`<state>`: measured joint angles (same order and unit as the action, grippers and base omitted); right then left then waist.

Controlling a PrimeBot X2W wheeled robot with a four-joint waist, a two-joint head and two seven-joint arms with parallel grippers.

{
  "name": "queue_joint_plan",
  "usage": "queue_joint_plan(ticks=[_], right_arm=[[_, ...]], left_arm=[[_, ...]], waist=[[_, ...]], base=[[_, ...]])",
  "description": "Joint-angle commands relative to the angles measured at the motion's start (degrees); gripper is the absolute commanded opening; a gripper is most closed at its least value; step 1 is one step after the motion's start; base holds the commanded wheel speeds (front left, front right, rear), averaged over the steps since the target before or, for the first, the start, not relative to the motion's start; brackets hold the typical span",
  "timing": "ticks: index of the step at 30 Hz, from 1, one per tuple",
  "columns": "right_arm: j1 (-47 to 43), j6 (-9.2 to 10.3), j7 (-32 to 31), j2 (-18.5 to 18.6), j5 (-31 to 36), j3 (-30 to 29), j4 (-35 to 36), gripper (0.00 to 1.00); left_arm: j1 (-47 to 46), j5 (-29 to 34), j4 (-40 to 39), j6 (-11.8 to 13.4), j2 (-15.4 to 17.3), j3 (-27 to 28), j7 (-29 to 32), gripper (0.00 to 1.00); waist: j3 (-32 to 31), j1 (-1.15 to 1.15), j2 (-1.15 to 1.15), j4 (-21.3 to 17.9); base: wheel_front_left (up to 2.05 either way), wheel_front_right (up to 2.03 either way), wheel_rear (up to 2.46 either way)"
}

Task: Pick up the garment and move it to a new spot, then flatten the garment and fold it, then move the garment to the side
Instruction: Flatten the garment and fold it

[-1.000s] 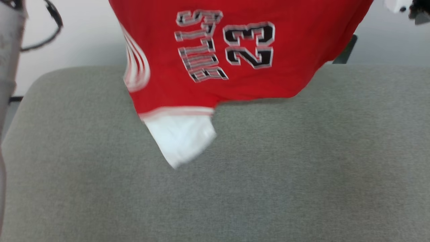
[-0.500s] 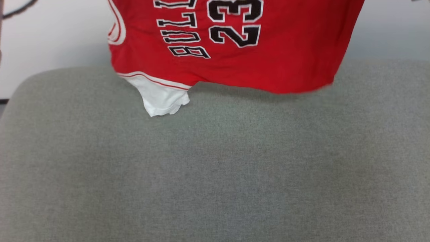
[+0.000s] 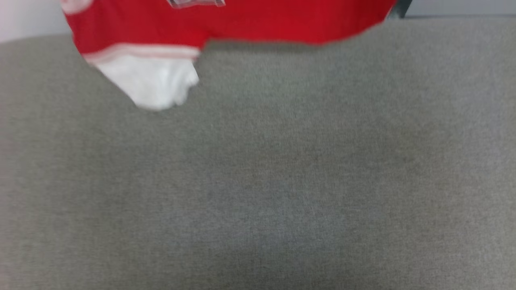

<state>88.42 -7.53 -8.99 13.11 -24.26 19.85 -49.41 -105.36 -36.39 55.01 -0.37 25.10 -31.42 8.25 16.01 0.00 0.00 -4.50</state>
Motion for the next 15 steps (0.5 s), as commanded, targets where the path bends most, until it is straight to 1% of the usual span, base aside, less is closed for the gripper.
queue_joint_plan(ticks=[1, 5, 9, 11, 14, 15], right_arm=[[1.9, 0.09, 3.5, -0.5, 1.0, -0.7, -1.1, 0.0], [6.6, 0.09, 12.5, -0.1, 4.4, -3.0, -4.4, 0.0], [11.3, 0.09, 19.4, 0.5, 8.3, -5.3, -7.7, 0.0], [13.0, 0.09, 21.4, 0.5, 10.0, -6.3, -9.5, 0.0], [14.5, 0.09, 22.8, 0.0, 12.2, -7.4, -12.4, 0.0], [14.5, 0.09, 22.8, 0.0, 12.2, -7.4, -12.4, 0.0]], left_arm=[[-3.0, 0.8, 0.4, -0.6, 0.1, -0.2, -1.6, 0.0], [-10.6, 2.2, 0.7, -1.6, -0.9, -0.3, -5.6, 0.0], [-17.6, 2.8, 1.5, -3.4, -2.7, -0.6, -8.8, 0.0], [-19.9, 2.7, 2.2, -4.2, -3.6, -0.5, -11.0, 0.0], [-21.6, 3.0, 3.6, -5.3, -4.8, -1.3, -13.4, 0.0], [-21.6, 3.0, 3.6, -5.3, -4.8, -1.3, -13.4, 0.0]], waist=[[6.7, 0.0, 0.0, -2.3], [12.9, 0.0, 0.0, -2.9], [19.8, 0.0, 0.0, -2.0], [22.6, 0.0, 0.0, -1.4], [26.3, 0.0, 0.0, -0.2], [26.3, 0.0, 0.0, -0.2]], base=[[0.0, 0.0, 0.0], [0.0, 0.0, 0.0], [0.0, 0.0, 0.0], [0.0, 0.0, 0.0], [0.0, 0.0, 0.0], [0.0, 0.0, 0.0]])
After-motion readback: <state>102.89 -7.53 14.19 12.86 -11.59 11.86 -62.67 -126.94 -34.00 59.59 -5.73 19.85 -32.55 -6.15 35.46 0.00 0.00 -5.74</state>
